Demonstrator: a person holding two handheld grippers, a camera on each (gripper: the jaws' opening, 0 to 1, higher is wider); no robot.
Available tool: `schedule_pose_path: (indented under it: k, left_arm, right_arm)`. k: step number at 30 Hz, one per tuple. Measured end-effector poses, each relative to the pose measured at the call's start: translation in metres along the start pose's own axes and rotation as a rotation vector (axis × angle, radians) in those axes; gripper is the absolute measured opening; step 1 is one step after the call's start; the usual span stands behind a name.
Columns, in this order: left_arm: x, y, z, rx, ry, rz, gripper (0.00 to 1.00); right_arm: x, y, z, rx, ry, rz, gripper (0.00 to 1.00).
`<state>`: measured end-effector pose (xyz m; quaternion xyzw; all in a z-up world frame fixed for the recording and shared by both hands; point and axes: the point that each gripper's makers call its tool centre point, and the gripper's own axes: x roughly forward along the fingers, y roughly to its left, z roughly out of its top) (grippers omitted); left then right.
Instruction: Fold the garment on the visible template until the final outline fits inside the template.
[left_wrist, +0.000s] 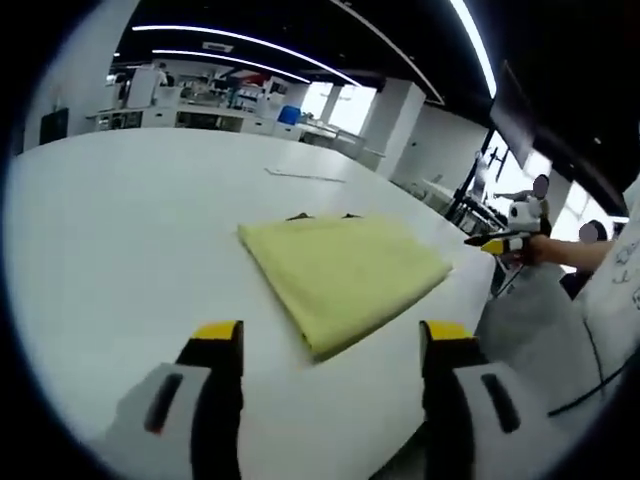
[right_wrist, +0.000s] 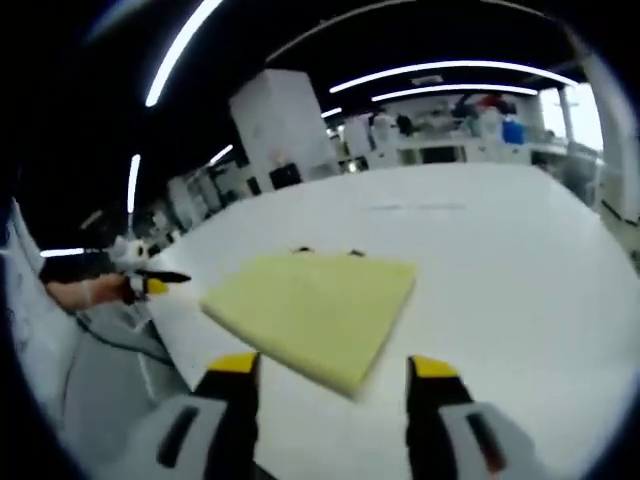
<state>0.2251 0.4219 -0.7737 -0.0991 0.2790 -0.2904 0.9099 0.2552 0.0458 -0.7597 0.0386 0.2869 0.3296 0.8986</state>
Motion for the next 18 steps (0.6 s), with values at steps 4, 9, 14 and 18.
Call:
schedule_pose_path:
  k: [4,9,14,18]
  left_arm:
    - [0.004,-0.013,-0.001,-0.022,0.027,0.010,1.00]
    - [0.011,-0.032,0.007,-0.018,0.005,0.002,0.99]
    - [0.014,-0.044,0.011,-0.028,0.008,0.017,0.99]
    - [0.011,-0.050,0.013,-0.026,0.010,0.038,0.99]
  right_arm:
    - [-0.007,0.000,0.015,-0.043,-0.079,-0.041,0.99]
    - [-0.012,0.006,0.013,-0.023,-0.077,-0.018,1.00]
    - [-0.023,0.008,0.012,-0.003,-0.075,-0.013,1.00]
    - [-0.030,0.012,0.009,-0.008,-0.058,0.014,1.00]
